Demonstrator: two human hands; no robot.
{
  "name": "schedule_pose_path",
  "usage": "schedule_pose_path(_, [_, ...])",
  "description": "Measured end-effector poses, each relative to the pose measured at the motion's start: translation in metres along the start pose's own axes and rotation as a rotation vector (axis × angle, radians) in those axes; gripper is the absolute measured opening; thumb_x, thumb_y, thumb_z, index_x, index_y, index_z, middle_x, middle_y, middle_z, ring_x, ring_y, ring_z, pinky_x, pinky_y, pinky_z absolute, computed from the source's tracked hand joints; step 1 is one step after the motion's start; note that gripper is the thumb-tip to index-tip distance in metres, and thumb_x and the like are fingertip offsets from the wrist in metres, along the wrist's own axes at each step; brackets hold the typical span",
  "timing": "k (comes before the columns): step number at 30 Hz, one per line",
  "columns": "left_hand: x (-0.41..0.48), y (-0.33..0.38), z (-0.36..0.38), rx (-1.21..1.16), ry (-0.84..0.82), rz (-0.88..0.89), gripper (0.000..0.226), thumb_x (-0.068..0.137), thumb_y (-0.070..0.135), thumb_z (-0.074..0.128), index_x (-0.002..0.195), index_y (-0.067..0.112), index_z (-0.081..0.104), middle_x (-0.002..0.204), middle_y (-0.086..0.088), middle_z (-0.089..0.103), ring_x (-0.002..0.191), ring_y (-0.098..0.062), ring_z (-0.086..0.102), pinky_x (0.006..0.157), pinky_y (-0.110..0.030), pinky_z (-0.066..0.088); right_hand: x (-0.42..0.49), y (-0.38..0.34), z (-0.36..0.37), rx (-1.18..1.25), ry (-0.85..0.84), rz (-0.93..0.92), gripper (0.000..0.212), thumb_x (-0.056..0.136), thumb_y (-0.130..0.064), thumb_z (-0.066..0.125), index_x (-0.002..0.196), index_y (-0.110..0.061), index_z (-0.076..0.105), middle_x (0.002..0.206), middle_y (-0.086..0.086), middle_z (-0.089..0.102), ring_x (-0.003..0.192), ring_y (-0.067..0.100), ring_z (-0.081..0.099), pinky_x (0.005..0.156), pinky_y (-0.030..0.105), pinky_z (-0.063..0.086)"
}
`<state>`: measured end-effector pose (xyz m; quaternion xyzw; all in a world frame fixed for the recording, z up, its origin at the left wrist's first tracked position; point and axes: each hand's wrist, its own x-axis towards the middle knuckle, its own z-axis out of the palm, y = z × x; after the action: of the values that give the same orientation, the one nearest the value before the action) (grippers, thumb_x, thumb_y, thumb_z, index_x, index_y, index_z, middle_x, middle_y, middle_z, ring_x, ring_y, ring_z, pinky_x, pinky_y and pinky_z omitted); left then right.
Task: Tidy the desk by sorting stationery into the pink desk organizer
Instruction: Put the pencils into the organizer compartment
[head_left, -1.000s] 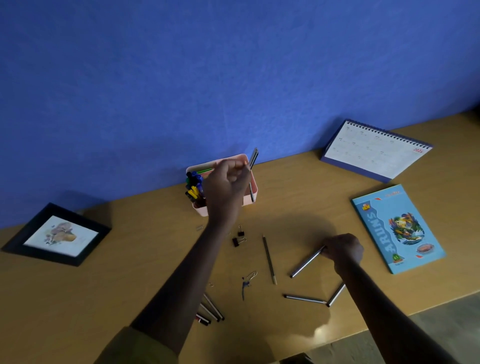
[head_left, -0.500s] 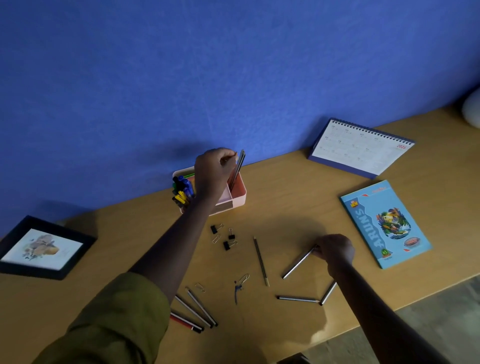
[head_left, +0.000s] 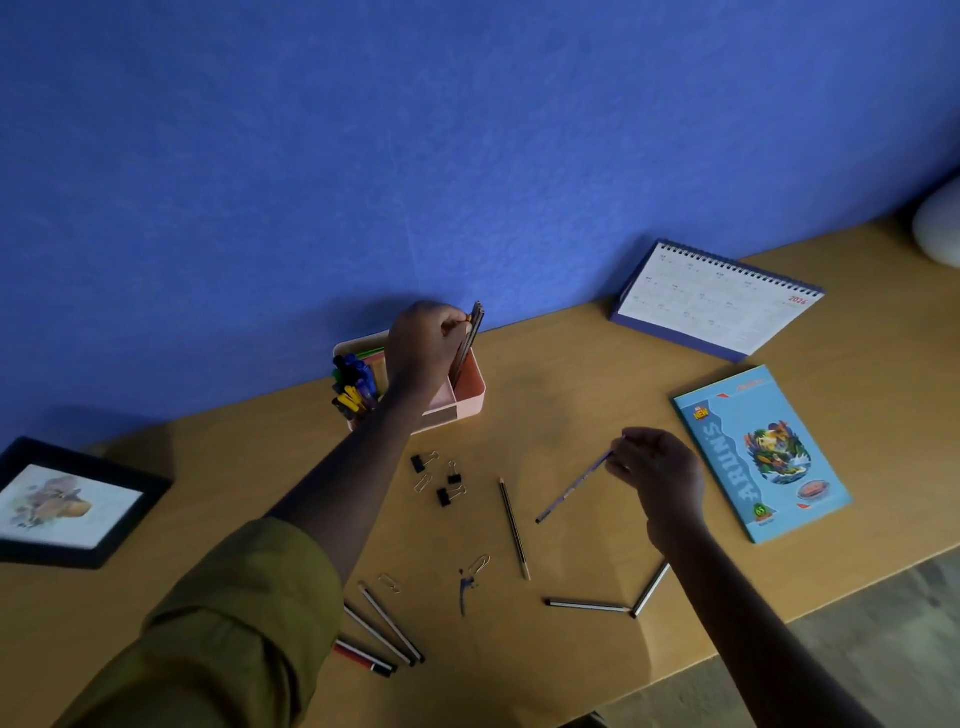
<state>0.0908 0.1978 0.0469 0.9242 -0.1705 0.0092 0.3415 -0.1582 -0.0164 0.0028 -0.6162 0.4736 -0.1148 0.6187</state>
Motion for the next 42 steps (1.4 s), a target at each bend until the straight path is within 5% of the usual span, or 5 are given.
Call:
schedule_pose_path(12, [-0.014,-0.004,-0.011,-0.144,0.105,-0.019,0.020,0.102,0.022,0.072,0.108,0.008,0.084,0.099,-0.004,0.083,0.090,-0.016,0.077,0.084,-0.038,0.062,-0.001,-0.120,0.093,0.022,-0.138,-0.530,0.014,0.096,-0.022,0.078,0.109,-0.018,0.075,0.093,0.003,0.080,0.087,0.023,0.080,0.084,0.051,0.067])
schedule_pose_path(17, [-0.037,-0.007,-0.015,-0.178,0.204,-0.103,0.017,0.100,0.018,0.073,0.109,0.009,0.084,0.097,-0.003,0.083,0.084,-0.014,0.075,0.077,-0.035,0.063,0.001,-0.141,0.133,-0.133,-0.111,-0.711,0.018,0.098,-0.021,0.076,0.113,-0.012,0.075,0.097,-0.003,0.079,0.089,0.012,0.078,0.080,0.037,0.066])
schedule_pose_path(22, [-0.068,-0.019,-0.016,-0.230,0.191,-0.179,0.016,0.098,0.022,0.074,0.106,0.012,0.084,0.092,0.002,0.082,0.080,-0.009,0.074,0.071,-0.032,0.063,0.008,-0.129,0.172,-0.231,-0.125,-0.753,0.013,0.095,-0.016,0.076,0.108,-0.012,0.076,0.095,-0.007,0.077,0.086,0.000,0.072,0.075,0.021,0.059])
schedule_pose_path(29, [-0.120,-0.027,-0.010,-0.318,0.136,-0.257,0.016,0.098,0.031,0.076,0.106,0.019,0.083,0.097,0.009,0.081,0.084,-0.001,0.074,0.072,-0.015,0.058,0.018,-0.104,0.200,-0.374,-0.135,-0.748,0.013,0.093,-0.017,0.071,0.105,-0.014,0.076,0.098,-0.006,0.078,0.086,0.008,0.072,0.078,0.040,0.063])
schedule_pose_path(42, [-0.165,-0.030,0.009,-0.333,0.049,-0.398,0.018,0.097,0.022,0.078,0.112,0.012,0.083,0.099,0.001,0.084,0.083,-0.008,0.078,0.077,-0.035,0.067,0.018,-0.093,0.212,-0.448,-0.078,-0.801,0.013,0.094,-0.011,0.069,0.105,-0.008,0.076,0.101,0.004,0.078,0.090,0.020,0.072,0.076,0.045,0.062])
